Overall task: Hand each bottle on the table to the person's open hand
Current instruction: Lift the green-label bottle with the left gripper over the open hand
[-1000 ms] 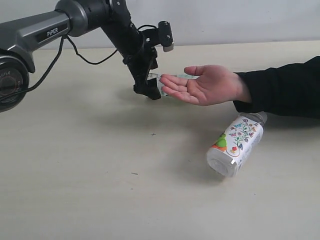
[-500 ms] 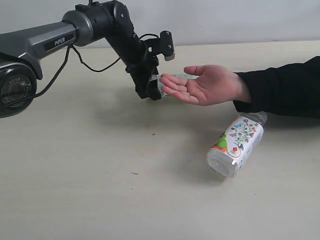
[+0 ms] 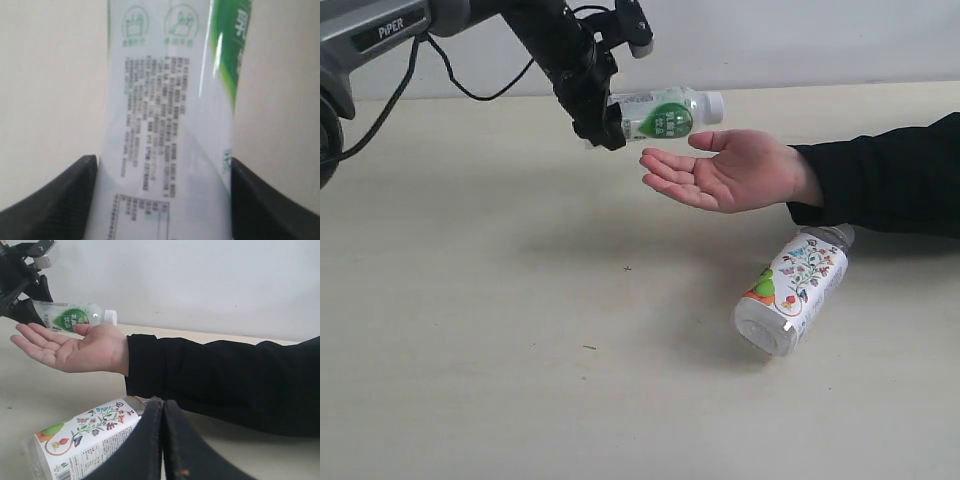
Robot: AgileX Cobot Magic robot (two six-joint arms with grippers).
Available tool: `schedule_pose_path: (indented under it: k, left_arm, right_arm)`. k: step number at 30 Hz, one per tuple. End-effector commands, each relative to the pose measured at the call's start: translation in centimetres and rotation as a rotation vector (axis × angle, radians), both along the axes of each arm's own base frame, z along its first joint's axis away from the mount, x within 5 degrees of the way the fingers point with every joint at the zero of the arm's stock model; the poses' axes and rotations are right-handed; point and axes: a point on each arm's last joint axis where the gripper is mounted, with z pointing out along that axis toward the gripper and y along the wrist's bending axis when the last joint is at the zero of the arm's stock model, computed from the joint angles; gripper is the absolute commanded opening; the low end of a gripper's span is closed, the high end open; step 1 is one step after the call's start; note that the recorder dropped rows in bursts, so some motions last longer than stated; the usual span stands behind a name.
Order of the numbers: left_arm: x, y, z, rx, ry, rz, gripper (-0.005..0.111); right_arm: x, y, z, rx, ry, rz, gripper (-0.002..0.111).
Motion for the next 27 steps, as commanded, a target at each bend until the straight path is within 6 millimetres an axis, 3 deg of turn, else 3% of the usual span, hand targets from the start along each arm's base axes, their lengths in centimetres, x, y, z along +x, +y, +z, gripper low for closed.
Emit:
schedule_pose_path:
  k: [1, 7, 14, 27]
  left_arm:
    - [-0.3, 1.1, 3.1, 0.012, 0.001, 0.162, 0.0]
    - [-2.0, 1.6, 6.7, -0.045, 0.095, 0.351, 0.0]
    - [-4.5, -0.5, 10.1, -0.166, 0.15, 0.544, 0.0]
    - [-9.9, -7.6, 10.5, -0.255, 0.275, 0.809, 0.0]
  right_arm:
    - [0.0, 0.0, -0.1, 0.001, -0.005, -0.002, 0.0]
    - [0.0, 0.0, -0.1, 0.001, -0.005, -0.002, 0.0]
    - [0.0, 0.0, -0.1, 0.001, -0.005, -0.002, 0.0]
    - [0.0, 0.0, -0.1, 0.001, -0.005, -0.002, 0.0]
